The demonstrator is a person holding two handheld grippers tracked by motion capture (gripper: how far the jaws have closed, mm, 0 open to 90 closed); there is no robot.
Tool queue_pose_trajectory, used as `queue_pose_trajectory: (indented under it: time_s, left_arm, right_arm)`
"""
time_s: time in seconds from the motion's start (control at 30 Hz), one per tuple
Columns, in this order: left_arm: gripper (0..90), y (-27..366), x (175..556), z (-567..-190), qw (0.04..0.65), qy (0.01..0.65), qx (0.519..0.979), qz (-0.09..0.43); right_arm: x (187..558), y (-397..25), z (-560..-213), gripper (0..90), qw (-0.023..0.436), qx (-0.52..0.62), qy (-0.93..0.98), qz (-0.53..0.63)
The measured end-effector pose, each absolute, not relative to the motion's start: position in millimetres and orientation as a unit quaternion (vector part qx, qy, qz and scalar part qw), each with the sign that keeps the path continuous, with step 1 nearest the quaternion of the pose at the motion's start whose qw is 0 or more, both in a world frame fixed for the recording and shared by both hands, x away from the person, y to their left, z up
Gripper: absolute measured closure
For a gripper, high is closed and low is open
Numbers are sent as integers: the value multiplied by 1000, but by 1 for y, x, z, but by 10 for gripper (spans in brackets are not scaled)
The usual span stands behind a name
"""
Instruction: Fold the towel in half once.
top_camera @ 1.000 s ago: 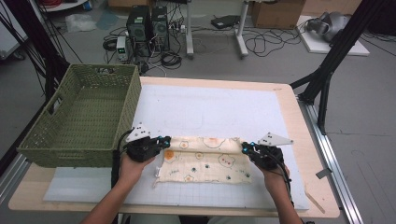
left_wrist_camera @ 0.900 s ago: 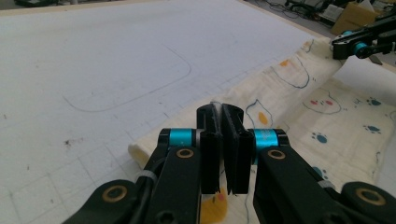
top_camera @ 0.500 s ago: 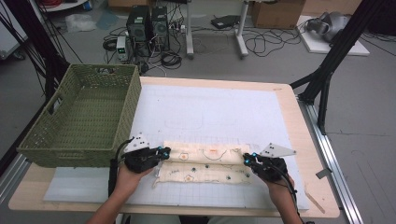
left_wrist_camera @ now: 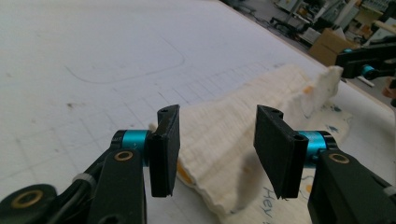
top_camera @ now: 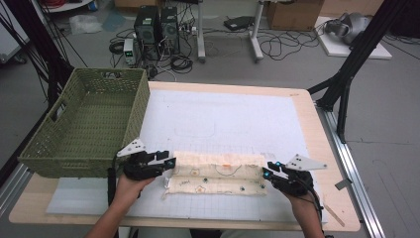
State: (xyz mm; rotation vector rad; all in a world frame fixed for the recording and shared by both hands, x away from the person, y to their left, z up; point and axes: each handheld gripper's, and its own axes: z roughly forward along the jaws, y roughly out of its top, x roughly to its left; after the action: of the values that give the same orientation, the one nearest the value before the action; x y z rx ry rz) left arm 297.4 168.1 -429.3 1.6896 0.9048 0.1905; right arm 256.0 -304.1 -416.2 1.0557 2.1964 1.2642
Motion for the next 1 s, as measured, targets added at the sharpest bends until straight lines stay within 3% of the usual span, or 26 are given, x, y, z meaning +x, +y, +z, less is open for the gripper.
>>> queue_pose_trajectory:
  time_s: [0.47, 0.77, 1.0]
  left_arm:
    - [527, 157, 312, -435, 532, 399, 740, 102]
    - [496, 143, 344, -435, 505, 411, 750, 113]
    - [492, 130, 356, -449, 466, 410, 779, 86]
  right_arm:
    - [260, -314, -417, 578, 211, 405, 765, 454]
    - [298, -298, -427, 524, 211, 419, 771, 431]
    - [327, -284, -438, 506, 189, 424, 784, 412]
